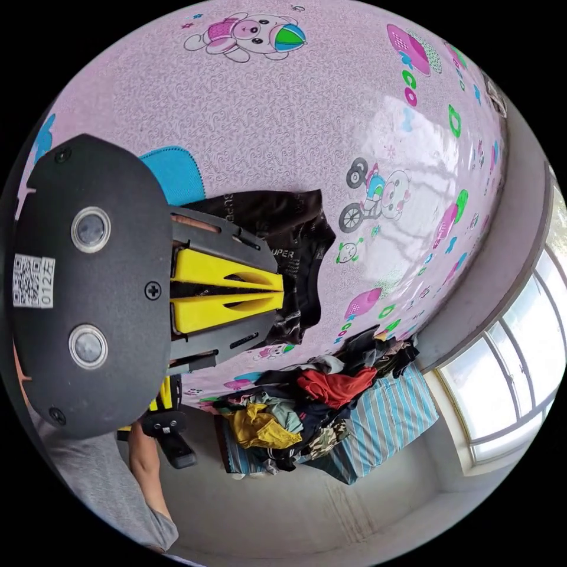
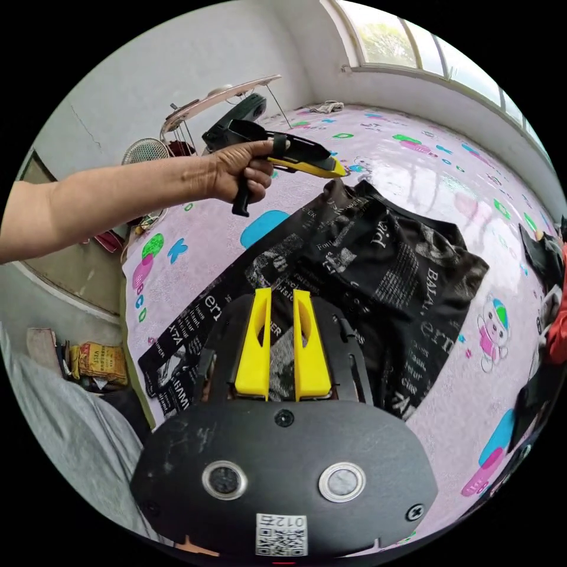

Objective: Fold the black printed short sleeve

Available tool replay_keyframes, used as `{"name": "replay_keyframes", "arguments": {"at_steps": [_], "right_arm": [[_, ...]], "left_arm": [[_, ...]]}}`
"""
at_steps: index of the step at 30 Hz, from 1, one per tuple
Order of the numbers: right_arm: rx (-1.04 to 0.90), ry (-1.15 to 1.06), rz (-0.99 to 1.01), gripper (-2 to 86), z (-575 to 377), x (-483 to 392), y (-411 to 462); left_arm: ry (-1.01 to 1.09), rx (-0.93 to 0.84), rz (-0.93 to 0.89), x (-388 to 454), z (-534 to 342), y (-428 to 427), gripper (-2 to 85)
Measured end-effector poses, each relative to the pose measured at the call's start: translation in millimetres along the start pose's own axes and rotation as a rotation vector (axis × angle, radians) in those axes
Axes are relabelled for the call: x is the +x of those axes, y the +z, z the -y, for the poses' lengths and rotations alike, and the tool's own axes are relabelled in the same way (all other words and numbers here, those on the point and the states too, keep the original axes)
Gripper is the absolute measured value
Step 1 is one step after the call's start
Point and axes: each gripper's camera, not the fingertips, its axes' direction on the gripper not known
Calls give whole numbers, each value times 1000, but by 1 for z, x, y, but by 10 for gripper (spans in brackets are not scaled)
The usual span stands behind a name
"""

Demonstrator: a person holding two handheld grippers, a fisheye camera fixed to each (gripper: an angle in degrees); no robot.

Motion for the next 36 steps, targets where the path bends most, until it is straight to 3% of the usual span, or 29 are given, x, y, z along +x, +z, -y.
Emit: {"name": "replay_keyframes", "arguments": {"at_steps": [8,16,22,25,30,36], "right_arm": [[-80,479,-141,64,-272,122,-150],[-61,732,-78,77,-423,159,-187],[-118,687,-153,71,-443,167,-183],[-127,690,-214,27,-454,172,-195],[-1,642,-49,-2,-473,164,-251],[128,411,123,-6,-468,115,-327]], "left_arm": [[-24,-166,-75,50,-88,54,6],[-172,-262,-74,56,-117,111,9],[-196,-280,-28,53,-117,131,10],[-223,-283,-15,48,-119,138,10],[-307,-285,-49,31,-120,154,16],[-380,-269,-97,13,-118,177,29]]}}
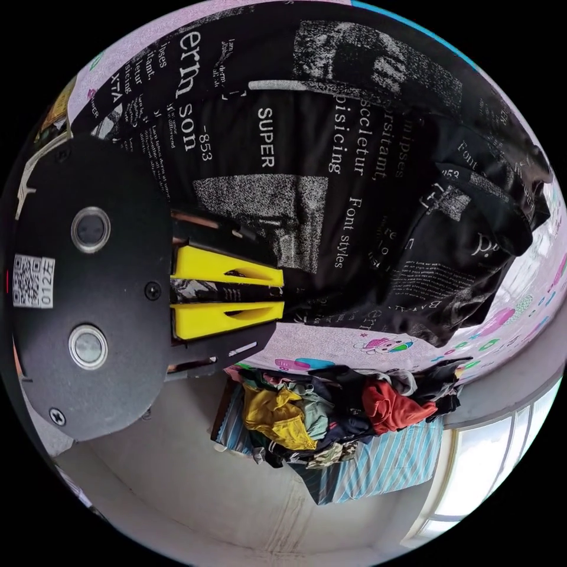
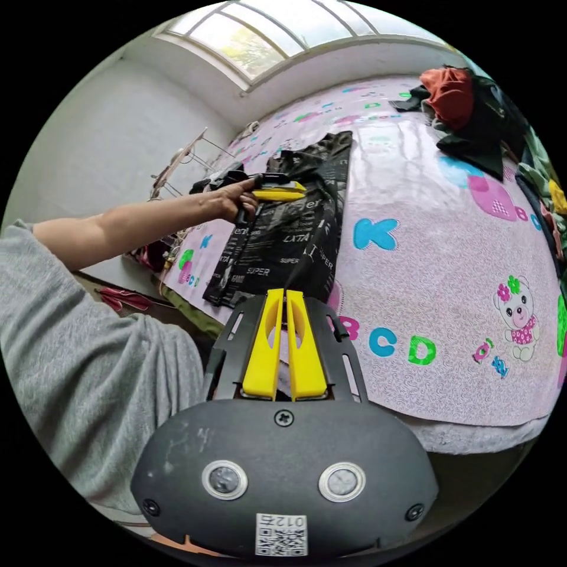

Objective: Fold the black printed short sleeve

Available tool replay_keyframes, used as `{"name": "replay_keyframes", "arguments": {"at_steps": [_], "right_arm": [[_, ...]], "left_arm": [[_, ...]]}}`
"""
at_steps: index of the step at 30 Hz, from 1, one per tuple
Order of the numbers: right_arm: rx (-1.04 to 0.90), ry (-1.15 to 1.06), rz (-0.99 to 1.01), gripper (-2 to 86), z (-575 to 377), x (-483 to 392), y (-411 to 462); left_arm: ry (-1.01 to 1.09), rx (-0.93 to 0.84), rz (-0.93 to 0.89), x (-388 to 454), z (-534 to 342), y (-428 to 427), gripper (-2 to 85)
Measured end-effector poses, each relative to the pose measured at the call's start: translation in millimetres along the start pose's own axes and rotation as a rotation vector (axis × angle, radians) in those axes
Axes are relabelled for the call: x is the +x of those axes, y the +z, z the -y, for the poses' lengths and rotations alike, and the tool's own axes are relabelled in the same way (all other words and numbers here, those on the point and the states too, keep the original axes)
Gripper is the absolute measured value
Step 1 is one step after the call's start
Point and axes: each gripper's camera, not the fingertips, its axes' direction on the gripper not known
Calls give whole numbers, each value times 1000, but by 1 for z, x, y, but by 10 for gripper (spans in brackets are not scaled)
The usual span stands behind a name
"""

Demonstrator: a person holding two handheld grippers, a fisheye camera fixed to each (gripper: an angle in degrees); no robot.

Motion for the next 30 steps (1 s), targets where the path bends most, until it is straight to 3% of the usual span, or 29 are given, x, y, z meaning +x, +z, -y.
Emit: {"name": "replay_keyframes", "arguments": {"at_steps": [11,20,26,30], "right_arm": [[-135,-191,151,-6,-16,-18,-6],[-347,-218,20,-5,-31,14,49],[-418,-214,-63,7,-35,21,78],[-461,-208,0,41,-33,33,79]], "left_arm": [[52,-9,94,-9,9,34,17],[243,24,287,-6,-9,53,7],[206,33,245,-29,-18,65,8],[185,72,239,-46,-33,57,9]]}}
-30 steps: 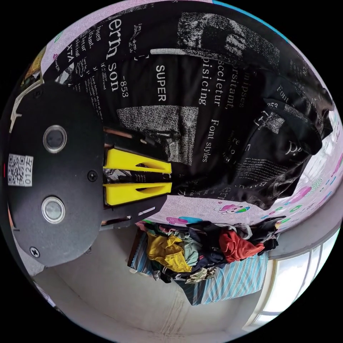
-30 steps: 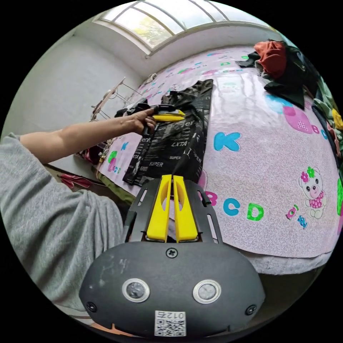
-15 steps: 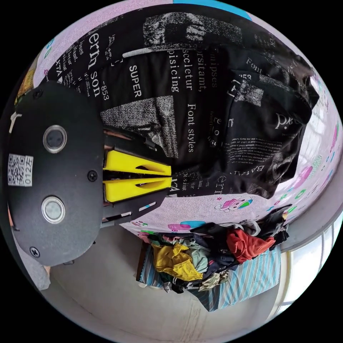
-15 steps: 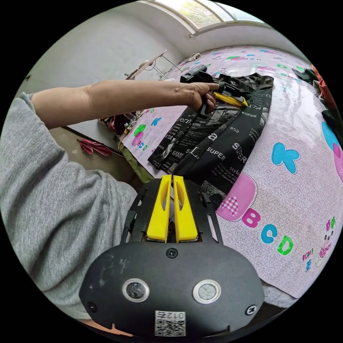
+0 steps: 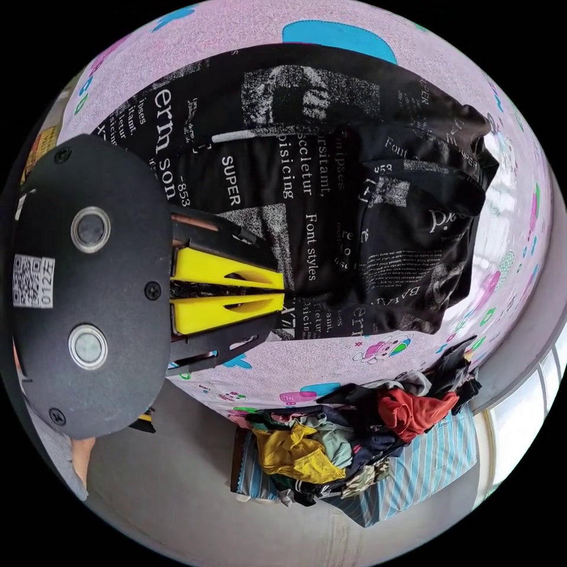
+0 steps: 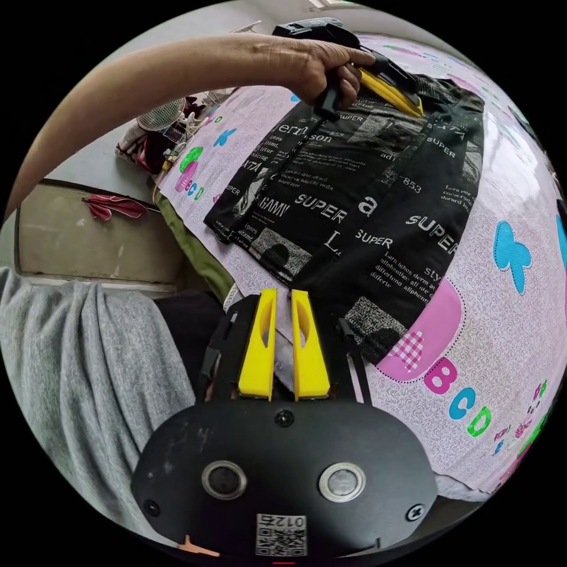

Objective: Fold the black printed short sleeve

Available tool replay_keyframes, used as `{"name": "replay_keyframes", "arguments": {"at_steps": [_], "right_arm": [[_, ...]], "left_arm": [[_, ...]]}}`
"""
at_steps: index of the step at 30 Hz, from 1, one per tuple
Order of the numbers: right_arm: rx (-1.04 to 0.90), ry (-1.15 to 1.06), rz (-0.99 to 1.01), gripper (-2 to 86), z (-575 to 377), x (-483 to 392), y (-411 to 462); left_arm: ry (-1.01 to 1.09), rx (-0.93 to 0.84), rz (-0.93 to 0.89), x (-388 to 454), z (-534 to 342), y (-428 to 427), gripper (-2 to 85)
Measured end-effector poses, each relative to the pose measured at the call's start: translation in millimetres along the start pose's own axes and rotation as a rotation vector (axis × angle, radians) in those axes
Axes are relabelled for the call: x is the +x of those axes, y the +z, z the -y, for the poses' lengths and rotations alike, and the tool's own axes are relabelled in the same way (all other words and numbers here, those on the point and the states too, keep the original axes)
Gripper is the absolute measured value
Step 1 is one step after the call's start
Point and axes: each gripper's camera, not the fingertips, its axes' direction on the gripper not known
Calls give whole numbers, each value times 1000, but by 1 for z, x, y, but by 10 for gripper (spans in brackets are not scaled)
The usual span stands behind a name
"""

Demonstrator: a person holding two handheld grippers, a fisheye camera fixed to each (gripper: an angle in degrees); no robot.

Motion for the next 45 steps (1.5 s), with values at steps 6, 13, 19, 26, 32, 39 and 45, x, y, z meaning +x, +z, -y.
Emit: {"name": "replay_keyframes", "arguments": {"at_steps": [6,13,19,26,32,39,45], "right_arm": [[50,23,24,47,-40,29,-52],[108,18,6,27,-10,59,-88],[170,82,140,26,120,98,-91],[242,278,229,31,265,187,-115],[318,498,366,50,337,260,-124],[318,531,388,60,406,278,-110],[256,449,271,19,463,256,-106]], "left_arm": [[138,-16,-72,-21,-71,-40,11],[112,-78,236,-46,-206,-47,24],[157,-110,396,-33,-273,1,34],[199,-99,516,-33,-283,41,12],[151,-85,398,-55,-280,43,5],[163,-90,344,-71,-275,44,8],[149,-113,289,-88,-271,46,9]]}}
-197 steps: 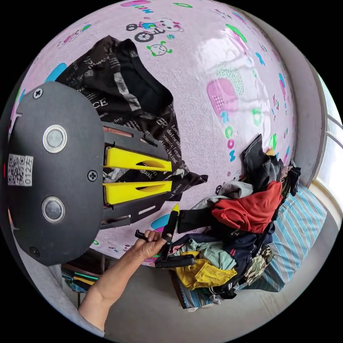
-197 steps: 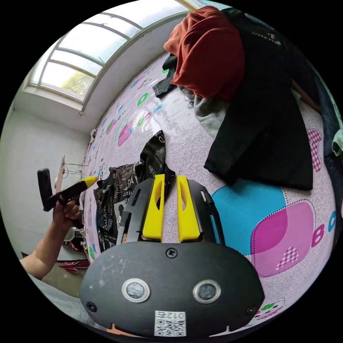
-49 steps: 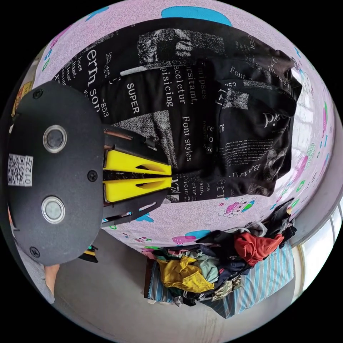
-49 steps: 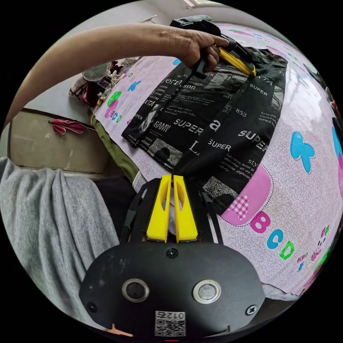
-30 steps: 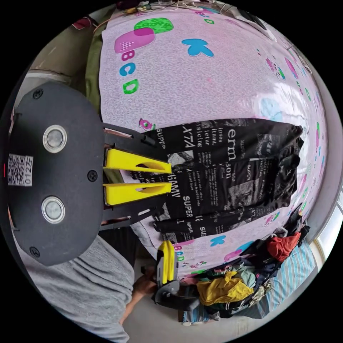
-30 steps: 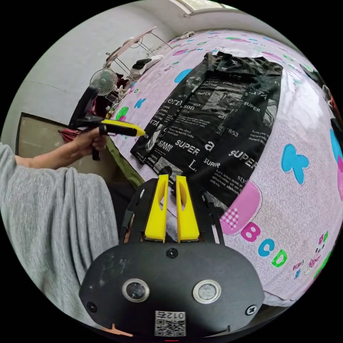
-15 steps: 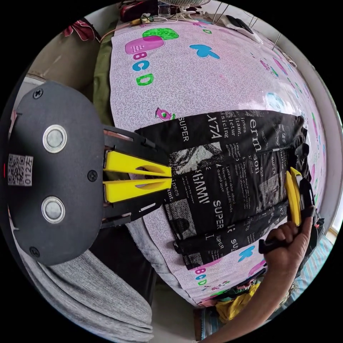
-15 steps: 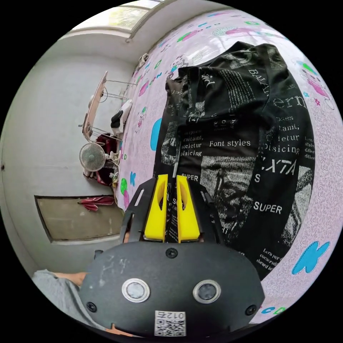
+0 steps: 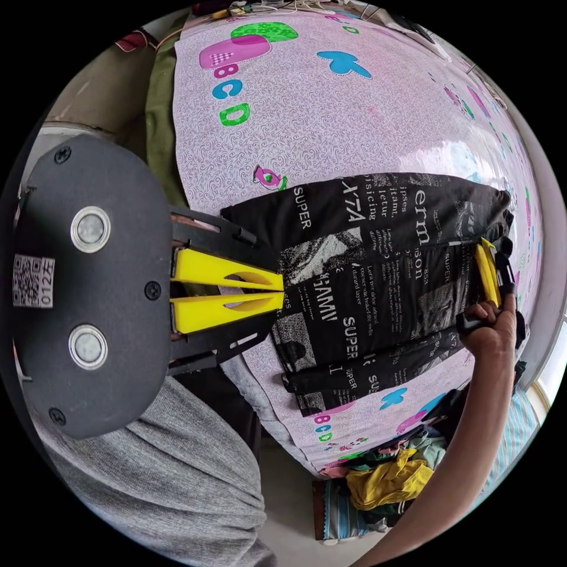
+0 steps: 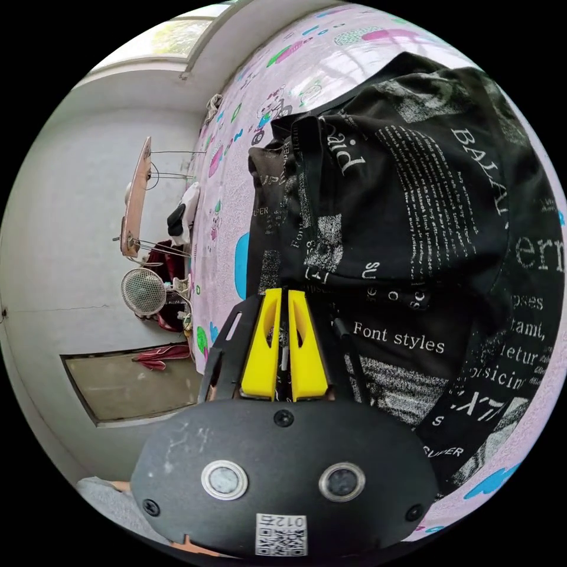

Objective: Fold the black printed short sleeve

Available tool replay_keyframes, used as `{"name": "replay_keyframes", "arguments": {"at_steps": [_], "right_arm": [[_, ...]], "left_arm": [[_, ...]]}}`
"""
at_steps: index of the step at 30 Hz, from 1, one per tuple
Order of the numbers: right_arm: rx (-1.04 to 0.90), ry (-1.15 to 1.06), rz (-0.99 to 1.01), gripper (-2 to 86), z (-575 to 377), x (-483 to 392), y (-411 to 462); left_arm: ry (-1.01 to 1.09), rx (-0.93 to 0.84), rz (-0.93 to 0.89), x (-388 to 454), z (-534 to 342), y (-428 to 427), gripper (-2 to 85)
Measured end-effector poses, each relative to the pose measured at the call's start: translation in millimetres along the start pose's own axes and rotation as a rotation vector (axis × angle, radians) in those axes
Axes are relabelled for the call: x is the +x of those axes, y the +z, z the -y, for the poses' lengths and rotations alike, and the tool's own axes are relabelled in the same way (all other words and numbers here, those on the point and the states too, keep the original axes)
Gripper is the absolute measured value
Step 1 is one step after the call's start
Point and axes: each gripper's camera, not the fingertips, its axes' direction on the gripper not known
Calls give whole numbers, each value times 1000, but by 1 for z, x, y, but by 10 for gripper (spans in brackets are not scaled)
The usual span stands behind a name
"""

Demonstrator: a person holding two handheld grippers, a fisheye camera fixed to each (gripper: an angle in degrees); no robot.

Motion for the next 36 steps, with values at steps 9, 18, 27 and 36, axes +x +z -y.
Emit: {"name": "replay_keyframes", "arguments": {"at_steps": [9,18,27,36], "right_arm": [[-110,-119,-117,10,25,-48,31],[-26,-174,-48,40,-61,-82,-44],[-54,65,-61,58,-302,-22,-125],[-25,243,102,64,-383,-13,-97]], "left_arm": [[42,-68,-84,-17,17,23,7],[50,21,-194,-47,5,-1,8],[-162,68,-137,-125,-9,-26,20],[-354,-3,-399,-206,-26,-7,76]]}}
